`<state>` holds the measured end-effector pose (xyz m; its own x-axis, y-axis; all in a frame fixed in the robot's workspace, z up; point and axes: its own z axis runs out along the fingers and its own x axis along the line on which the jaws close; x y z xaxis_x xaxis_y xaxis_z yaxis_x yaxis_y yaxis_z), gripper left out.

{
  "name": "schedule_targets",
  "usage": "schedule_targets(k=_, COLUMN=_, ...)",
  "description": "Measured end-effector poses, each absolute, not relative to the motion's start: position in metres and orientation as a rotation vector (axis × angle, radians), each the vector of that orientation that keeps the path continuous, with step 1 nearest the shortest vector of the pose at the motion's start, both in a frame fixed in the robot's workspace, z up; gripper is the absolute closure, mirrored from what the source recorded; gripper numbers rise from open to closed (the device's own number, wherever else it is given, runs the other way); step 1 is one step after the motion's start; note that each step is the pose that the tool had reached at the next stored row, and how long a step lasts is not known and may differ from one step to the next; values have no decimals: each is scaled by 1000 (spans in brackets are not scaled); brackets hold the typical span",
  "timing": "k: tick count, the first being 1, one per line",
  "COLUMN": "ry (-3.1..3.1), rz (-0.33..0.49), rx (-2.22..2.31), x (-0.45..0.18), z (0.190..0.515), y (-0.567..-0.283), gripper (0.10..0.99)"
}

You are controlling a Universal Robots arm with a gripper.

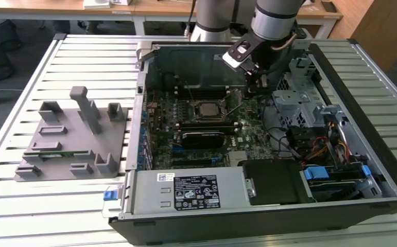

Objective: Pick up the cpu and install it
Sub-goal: 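Close the cpu cover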

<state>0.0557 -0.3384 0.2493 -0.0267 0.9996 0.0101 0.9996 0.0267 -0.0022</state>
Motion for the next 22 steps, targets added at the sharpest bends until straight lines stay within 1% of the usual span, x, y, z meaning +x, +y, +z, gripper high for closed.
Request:
schedule_targets(k=6, ry=-2243, rz=-7, rx=-2184, x=56, z=240, y=-338, gripper=980)
schedule_targets(k=22, ry=-2231, rz=-31, rx=-2172, x=37, z=248, y=-338, gripper=980)
